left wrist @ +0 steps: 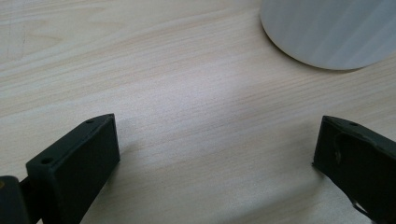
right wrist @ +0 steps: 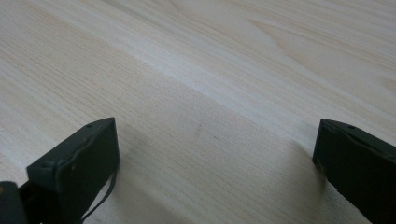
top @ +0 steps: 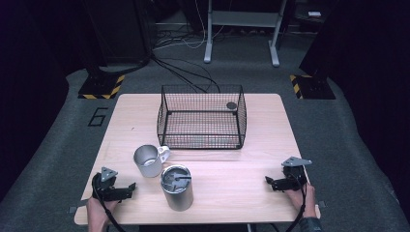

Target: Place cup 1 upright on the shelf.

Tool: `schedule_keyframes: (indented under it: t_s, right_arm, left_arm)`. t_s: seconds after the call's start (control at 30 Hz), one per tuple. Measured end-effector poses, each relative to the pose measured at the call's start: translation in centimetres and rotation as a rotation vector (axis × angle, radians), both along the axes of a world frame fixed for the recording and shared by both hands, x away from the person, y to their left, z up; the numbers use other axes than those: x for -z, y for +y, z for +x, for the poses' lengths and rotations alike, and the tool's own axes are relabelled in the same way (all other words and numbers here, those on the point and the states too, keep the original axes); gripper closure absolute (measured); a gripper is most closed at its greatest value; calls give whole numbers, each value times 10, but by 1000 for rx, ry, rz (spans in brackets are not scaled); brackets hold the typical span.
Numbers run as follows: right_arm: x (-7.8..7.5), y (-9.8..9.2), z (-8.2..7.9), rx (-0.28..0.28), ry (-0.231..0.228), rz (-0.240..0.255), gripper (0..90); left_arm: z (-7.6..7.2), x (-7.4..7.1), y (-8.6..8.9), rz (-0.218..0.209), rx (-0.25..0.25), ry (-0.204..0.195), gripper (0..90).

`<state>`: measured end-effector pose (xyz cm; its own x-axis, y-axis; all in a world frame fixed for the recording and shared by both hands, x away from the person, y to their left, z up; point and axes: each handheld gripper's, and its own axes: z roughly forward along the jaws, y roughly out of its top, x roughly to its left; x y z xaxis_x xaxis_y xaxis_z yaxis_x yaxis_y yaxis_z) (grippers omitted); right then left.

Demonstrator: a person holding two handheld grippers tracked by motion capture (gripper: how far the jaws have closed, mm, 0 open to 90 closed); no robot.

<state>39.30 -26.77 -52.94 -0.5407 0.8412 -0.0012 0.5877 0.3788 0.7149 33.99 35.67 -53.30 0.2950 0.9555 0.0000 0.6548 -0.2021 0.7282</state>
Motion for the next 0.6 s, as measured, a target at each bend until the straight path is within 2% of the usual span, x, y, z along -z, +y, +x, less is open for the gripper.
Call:
schedule_keyframes:
  t_s: [0.27, 0.3, 0.33, 0.47, 0.5, 0.53, 0.57, 0.6]
  right_arm:
    - [0, 0, 0, 3, 2, 2, 0]
    - [0, 0, 0, 3, 2, 2, 0]
    - [0, 0, 0, 3, 1, 2, 0]
    - [0, 0, 0, 3, 2, 2, 0]
    - [0, 0, 0, 3, 2, 2, 0]
    - [0, 0, 0, 3, 1, 2, 0]
    - [0, 0, 0, 3, 2, 2, 0]
    - [0, 0, 0, 3, 2, 2, 0]
  left_arm:
    - [0, 0, 0, 1, -7, 0, 1]
    - [0, -1, 1, -2, -1, 10, 1]
    - [0, 0, 1, -7, -6, -3, 1]
    - [0, -1, 2, -20, 4, -7, 1]
    - [0, -3, 2, -15, 12, 7, 1]
    - [-1, -3, 2, -19, 7, -13, 1]
    - [-3, -6, 3, -30, 15, -9, 1]
    - [-4, -9, 3, -44, 20, -26, 1]
